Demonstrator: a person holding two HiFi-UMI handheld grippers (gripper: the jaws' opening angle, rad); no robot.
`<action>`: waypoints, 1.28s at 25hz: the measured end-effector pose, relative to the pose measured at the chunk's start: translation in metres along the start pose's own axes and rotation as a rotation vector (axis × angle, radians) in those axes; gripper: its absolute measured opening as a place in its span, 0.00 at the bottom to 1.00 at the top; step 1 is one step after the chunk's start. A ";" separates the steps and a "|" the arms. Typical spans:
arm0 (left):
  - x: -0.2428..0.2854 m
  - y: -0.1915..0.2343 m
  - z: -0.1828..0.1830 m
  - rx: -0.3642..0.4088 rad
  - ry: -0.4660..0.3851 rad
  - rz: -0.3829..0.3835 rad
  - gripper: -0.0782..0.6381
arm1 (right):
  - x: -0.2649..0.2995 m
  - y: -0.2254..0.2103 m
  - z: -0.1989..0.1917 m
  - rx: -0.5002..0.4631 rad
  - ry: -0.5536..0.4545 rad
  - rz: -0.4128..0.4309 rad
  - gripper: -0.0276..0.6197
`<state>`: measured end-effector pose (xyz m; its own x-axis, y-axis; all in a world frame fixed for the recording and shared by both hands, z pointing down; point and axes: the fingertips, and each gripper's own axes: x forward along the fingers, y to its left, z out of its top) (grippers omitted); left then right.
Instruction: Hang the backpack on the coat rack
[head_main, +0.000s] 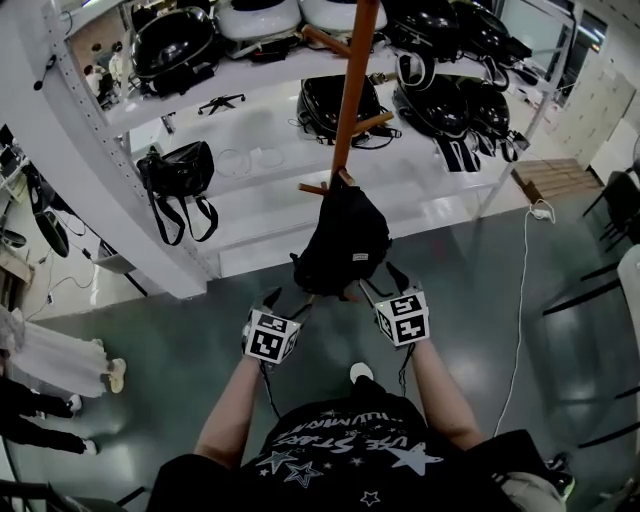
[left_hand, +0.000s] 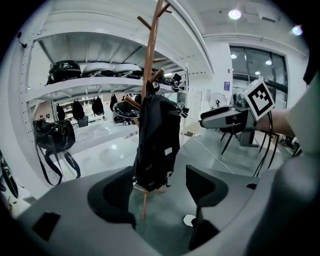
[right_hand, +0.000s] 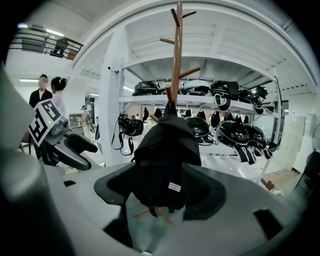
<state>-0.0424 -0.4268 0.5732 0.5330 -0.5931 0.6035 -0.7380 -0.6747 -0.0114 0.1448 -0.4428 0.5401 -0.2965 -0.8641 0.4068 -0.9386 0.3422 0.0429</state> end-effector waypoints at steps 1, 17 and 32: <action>-0.010 -0.003 -0.005 -0.006 -0.011 -0.005 0.57 | -0.008 0.009 0.001 0.002 -0.015 -0.004 0.47; -0.136 -0.080 -0.091 -0.105 -0.121 -0.197 0.28 | -0.160 0.111 -0.053 0.144 -0.020 -0.166 0.06; -0.160 -0.131 -0.136 0.031 -0.089 -0.189 0.16 | -0.224 0.155 -0.104 0.163 0.050 -0.125 0.06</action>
<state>-0.0871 -0.1834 0.5863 0.6966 -0.4900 0.5242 -0.6087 -0.7903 0.0701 0.0838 -0.1581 0.5510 -0.1711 -0.8754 0.4522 -0.9848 0.1660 -0.0513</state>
